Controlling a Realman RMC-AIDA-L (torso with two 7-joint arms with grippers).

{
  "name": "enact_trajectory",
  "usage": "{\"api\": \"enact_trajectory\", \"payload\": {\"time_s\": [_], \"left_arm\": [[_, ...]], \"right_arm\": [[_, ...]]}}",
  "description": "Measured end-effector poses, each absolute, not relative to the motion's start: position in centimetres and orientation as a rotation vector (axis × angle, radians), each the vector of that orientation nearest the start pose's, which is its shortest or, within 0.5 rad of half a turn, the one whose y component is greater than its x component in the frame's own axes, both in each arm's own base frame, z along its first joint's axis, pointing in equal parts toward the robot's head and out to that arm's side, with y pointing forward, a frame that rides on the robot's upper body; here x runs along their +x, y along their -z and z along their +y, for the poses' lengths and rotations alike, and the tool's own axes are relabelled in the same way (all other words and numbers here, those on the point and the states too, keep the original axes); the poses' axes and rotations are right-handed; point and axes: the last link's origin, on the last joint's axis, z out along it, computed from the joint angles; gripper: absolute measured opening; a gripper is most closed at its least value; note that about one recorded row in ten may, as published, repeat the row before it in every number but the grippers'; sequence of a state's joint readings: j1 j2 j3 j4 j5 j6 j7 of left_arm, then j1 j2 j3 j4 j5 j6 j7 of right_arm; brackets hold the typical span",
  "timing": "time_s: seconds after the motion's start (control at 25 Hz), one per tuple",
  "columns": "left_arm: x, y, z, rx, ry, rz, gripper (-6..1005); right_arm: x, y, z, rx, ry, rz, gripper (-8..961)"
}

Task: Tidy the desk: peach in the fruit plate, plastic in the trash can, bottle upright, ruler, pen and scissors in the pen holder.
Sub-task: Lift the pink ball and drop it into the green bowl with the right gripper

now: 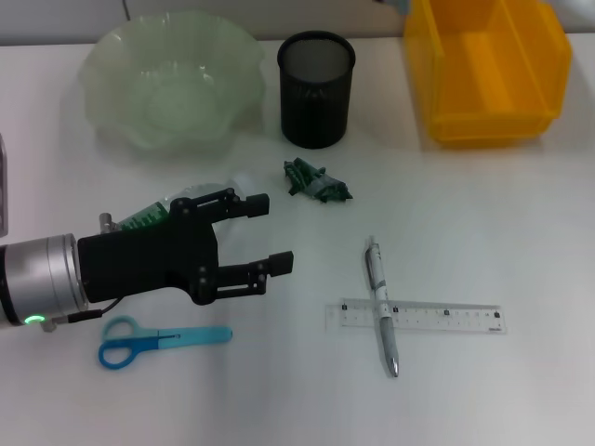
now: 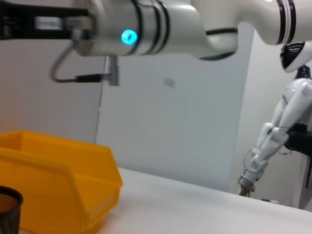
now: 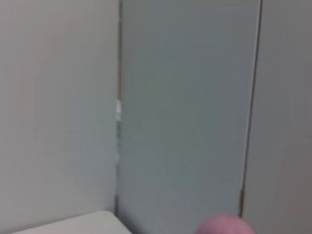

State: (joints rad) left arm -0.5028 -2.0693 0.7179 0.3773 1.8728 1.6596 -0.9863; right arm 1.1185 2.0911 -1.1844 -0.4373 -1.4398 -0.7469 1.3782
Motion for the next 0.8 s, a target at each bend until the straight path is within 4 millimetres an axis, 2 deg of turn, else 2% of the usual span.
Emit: {"api": "enact_trajectory", "payload": {"time_s": [0.24,0.52,0.8], "left_arm": [[-26.2,3.3,28.8,-2.742,0.983,-0.376,796],[-26.0,3.2,29.0,-2.72,1.004,-0.364,792],[-25.9,3.3,29.0,-2.718,1.018,-0.362,788]], "right_arm": [[0.6,6.1,48.8,-2.457,-0.707,0.279,61],[0.1,5.6,48.9,-2.416,-0.778,0.253,24],[0.3,6.1,48.7,-2.435,-0.749,0.236,367]]}}
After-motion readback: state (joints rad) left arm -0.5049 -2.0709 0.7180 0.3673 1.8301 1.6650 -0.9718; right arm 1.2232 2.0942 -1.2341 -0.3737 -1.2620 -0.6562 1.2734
